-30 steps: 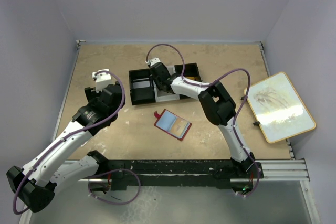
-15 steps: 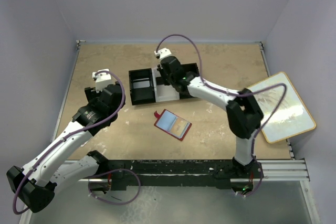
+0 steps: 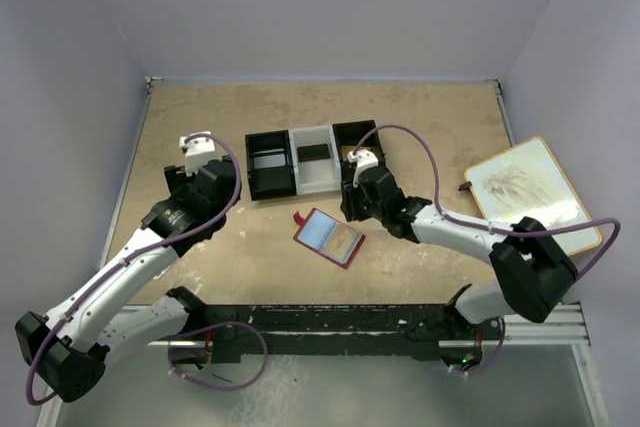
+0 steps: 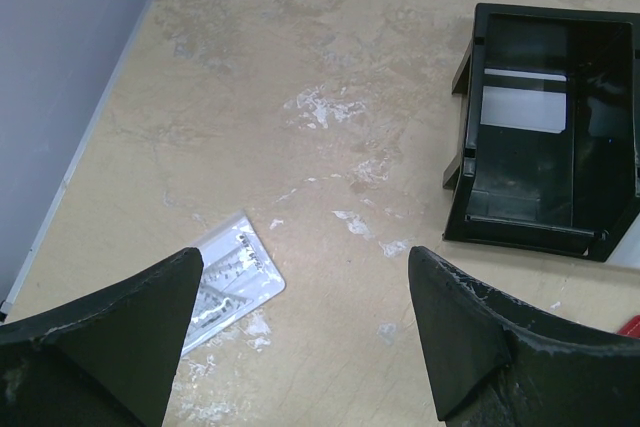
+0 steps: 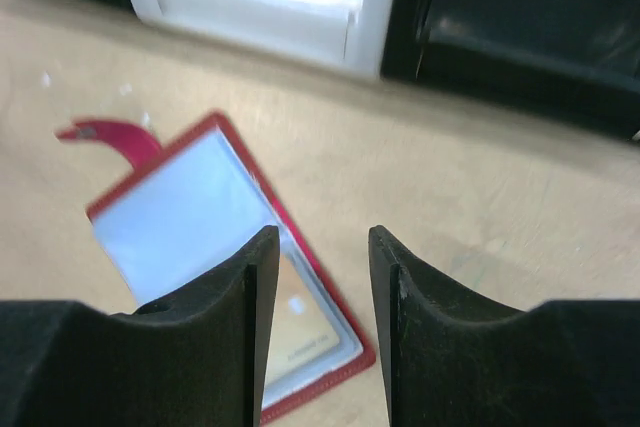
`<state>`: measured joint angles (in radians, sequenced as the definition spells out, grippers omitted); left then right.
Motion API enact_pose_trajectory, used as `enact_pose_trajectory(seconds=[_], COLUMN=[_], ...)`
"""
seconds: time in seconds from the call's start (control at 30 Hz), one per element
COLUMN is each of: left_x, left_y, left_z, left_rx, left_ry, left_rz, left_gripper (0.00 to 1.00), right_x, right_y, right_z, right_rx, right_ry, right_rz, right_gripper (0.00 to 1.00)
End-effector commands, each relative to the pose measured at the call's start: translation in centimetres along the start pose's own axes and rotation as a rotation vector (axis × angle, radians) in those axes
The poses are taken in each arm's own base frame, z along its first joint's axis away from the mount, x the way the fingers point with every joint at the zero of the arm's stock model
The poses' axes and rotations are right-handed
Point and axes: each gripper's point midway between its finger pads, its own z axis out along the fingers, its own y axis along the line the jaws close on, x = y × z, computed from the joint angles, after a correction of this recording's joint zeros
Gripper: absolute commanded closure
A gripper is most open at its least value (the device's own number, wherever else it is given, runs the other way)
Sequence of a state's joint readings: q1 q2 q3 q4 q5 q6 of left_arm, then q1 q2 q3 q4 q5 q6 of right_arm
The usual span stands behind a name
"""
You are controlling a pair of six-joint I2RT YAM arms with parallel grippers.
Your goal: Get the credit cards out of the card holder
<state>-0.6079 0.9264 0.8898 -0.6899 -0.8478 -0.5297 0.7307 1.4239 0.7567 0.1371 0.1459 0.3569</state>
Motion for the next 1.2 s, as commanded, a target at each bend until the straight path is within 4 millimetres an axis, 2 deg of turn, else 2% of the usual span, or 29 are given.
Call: enact_pose_trajectory(seconds=[0.0,0.1,0.47,0.57,0.67,0.8,1.0,1.07,1.17], left_x=[-0.5,-0.4,-0.2,-0.2,-0.2,0.0,1.5,3.0,6.4], left_y=[-0.2,-0.2,-0.2,-0.2,-0.3,-0.7,-3.5,-5.3,-8.9], left_z=[0.1,0.2,0.4,0.4,0.3,0.2,-0.7,-1.3,-2.6], left_rx=[0.002,-0.003,-0.012,-0.010,-0.003,0.022,0.177,0.275,0.462], left_ry=[-0.011,-0.008,0.000,0.000,0.001,0.013,0.101,0.157,0.276], left_rz=[0.000,0.004,0.014,0.012,0.009,0.000,-0.075,-0.148,-0.265], left_gripper=[0.18,0.18,0.18,0.19,0.18,0.18,0.19,0.19,0.22], right_x=[0.9,2.8,5.4,6.1,6.1,7.1,10.2,11.3,12.4], right_y=[1.6,1.5,1.4,1.8,2.0,3.7,8.1,9.5,11.3], right_z=[-0.4,0.2,1.2,0.9,0.5,-1.1,-3.4,-3.6,-3.7], right_rx=[-0.112,-0.116,-0.129,-0.162,-0.178,-0.273,-0.443,-0.476,-0.497], right_ry=[-0.005,0.050,0.168,0.193,0.176,0.188,0.207,0.240,0.272], right_rz=[0.075,0.067,-0.004,-0.004,0.003,0.093,0.208,0.215,0.213], right_gripper=[0.55,0.55,0.57,0.60,0.62,0.69,0.72,0.73,0.75])
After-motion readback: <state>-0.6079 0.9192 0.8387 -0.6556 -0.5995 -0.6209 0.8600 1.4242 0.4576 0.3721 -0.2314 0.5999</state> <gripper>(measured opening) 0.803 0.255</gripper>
